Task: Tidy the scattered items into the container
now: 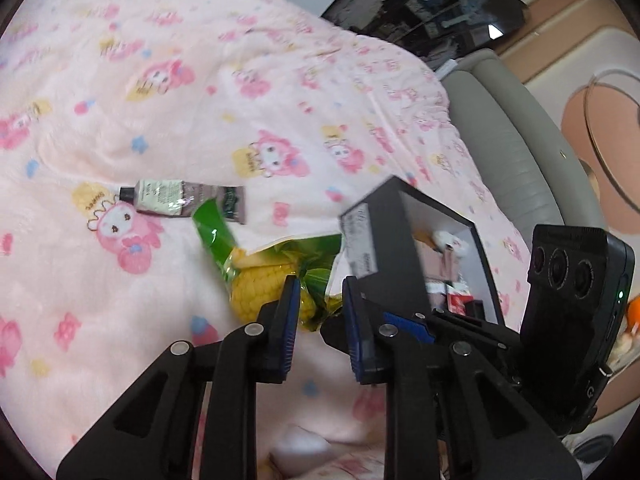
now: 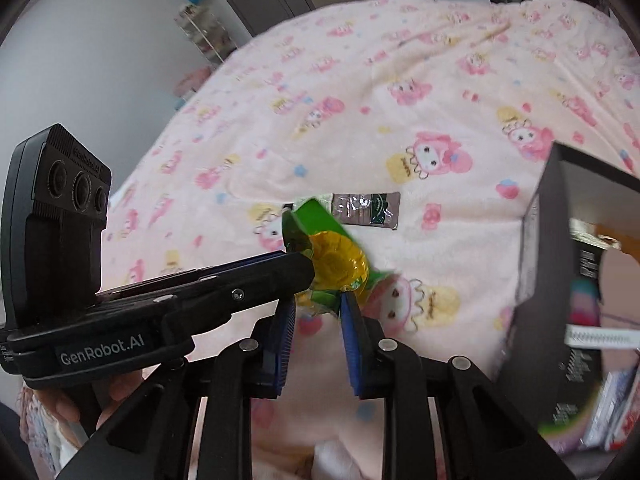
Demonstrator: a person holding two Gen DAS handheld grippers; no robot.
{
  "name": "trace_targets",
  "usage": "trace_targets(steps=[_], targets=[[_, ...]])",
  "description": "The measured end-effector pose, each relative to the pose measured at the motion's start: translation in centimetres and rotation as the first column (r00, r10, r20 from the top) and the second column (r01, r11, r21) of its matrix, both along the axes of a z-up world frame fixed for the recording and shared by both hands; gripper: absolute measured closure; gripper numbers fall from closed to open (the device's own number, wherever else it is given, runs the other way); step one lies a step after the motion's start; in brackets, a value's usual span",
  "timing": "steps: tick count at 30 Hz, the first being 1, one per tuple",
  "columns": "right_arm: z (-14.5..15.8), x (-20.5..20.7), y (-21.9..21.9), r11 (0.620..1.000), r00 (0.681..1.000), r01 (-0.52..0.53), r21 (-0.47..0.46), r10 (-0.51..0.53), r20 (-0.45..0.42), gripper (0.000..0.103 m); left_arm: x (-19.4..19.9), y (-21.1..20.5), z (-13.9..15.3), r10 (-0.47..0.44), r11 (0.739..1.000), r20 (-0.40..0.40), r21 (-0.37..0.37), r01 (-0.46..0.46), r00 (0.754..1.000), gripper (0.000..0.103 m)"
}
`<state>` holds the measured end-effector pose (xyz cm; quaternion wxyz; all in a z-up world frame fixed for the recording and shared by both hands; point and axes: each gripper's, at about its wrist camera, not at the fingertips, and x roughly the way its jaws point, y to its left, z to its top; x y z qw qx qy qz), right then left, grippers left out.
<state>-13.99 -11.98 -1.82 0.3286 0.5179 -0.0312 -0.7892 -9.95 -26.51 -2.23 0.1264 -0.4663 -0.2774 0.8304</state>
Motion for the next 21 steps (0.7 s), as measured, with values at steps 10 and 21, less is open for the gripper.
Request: trace_targets(steps=[10,21], targets=[[6.5,3.1,8.0,0.985,0.998,0.030,-0.170,-0.040,-0.053,0.087,1.0,11.2,8.9,-0.182,0.981,-0.144,-0.100,0.169,0.973,0.099],[5.4,2.5,15.6,0.979,0.992,0.118,-0.169,-0.122,-0.013,0.087,-1.9,11.8,6.0,-0.007,0.974,-0.014,-0.228,0.003,1.000,0.095]])
